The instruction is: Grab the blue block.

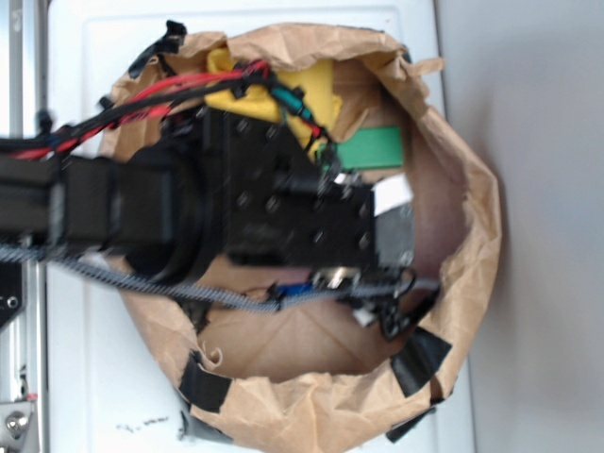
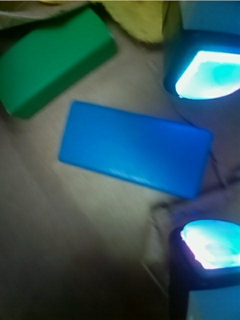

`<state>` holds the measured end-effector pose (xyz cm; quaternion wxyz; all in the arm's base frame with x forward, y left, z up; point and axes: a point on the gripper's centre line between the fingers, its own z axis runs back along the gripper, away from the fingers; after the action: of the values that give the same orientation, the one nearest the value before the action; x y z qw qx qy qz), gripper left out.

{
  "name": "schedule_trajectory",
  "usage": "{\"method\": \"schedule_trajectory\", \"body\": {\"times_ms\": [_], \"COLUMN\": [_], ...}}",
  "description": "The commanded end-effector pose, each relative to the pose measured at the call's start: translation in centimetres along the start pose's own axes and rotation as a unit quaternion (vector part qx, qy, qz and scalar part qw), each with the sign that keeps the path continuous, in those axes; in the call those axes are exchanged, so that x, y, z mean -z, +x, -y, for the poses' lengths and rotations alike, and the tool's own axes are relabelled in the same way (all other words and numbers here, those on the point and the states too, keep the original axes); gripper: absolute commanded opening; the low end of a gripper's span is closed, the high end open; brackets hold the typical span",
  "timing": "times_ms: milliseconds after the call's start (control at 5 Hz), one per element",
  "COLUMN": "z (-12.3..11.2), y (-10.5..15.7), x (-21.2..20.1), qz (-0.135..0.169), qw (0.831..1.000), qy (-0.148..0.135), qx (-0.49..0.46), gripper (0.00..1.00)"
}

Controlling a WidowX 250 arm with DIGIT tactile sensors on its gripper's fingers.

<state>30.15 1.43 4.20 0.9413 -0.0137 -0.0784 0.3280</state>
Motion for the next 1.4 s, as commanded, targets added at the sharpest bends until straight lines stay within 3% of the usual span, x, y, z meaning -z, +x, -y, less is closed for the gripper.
{"method": "schedule_trajectory", "body": {"times_ms": [0,200,400,600,800,1000,1200], "z": [0.8,0.9,0.8,1.0,0.6,0.5,0.5], "y": [2.1,1.5,0.9,0.8,-0.2,-2.0,-3.3], "x": [1.3,1.9,2.3,2.1,-1.5,-6.3,-10.3], "qz": [0.028,0.033,0.051,0.067,0.044,0.048,0.059], "qw": [1.000,0.999,0.999,0.998,0.998,0.996,0.995], "qy": [0.002,0.003,0.006,-0.010,-0.037,-0.071,-0.077], "qx": [-0.006,0.001,-0.005,-0.011,0.006,0.012,0.004], "gripper": [1.00,1.00,0.00,0.00,0.00,0.00,0.00]}}
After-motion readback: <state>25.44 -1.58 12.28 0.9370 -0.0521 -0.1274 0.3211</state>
